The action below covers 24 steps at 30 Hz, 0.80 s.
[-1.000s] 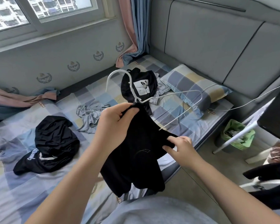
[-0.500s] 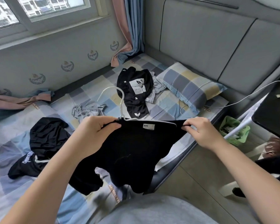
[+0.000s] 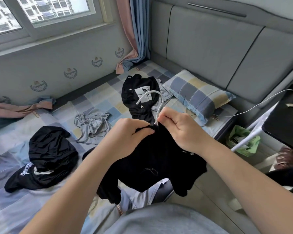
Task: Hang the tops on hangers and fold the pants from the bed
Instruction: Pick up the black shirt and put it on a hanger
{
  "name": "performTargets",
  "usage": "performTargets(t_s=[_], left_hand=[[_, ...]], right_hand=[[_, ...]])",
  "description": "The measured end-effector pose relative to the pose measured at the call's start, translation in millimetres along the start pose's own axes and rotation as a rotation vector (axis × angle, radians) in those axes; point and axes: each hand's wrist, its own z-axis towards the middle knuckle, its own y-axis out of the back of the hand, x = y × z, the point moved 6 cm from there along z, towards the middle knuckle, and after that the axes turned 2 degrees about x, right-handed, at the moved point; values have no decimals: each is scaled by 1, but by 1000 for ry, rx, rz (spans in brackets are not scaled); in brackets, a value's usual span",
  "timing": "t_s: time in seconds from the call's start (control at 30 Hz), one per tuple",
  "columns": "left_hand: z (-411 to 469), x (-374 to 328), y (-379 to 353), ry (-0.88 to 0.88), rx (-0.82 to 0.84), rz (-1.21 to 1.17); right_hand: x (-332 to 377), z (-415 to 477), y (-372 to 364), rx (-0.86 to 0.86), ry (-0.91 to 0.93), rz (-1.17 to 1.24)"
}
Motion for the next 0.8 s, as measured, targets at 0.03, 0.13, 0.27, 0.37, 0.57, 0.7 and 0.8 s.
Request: performTargets(t_s=[0.03, 0.13, 0.27, 0.37, 0.57, 0.7, 0.8], left_hand=[[1, 1, 1, -8, 7, -9], [1, 15, 19, -1, -37, -5], [-5, 40, 49, 29, -94, -76], [-3, 41, 52, -4, -101, -51], [3, 40, 45, -19, -114, -50], [1, 35, 41, -50, -149, -21], [-1, 44, 38, -14, -182, 20]], right_hand=[[-3, 0, 3, 7, -29, 24], [-16, -3, 28, -42, -106, 30], [-32, -7, 68, -105, -173, 86], [-31, -6, 73, 5, -184, 24], [-11, 1, 83, 0, -142, -19], [-10, 0, 81, -48, -155, 33], [-8, -3, 79, -64, -159, 51]])
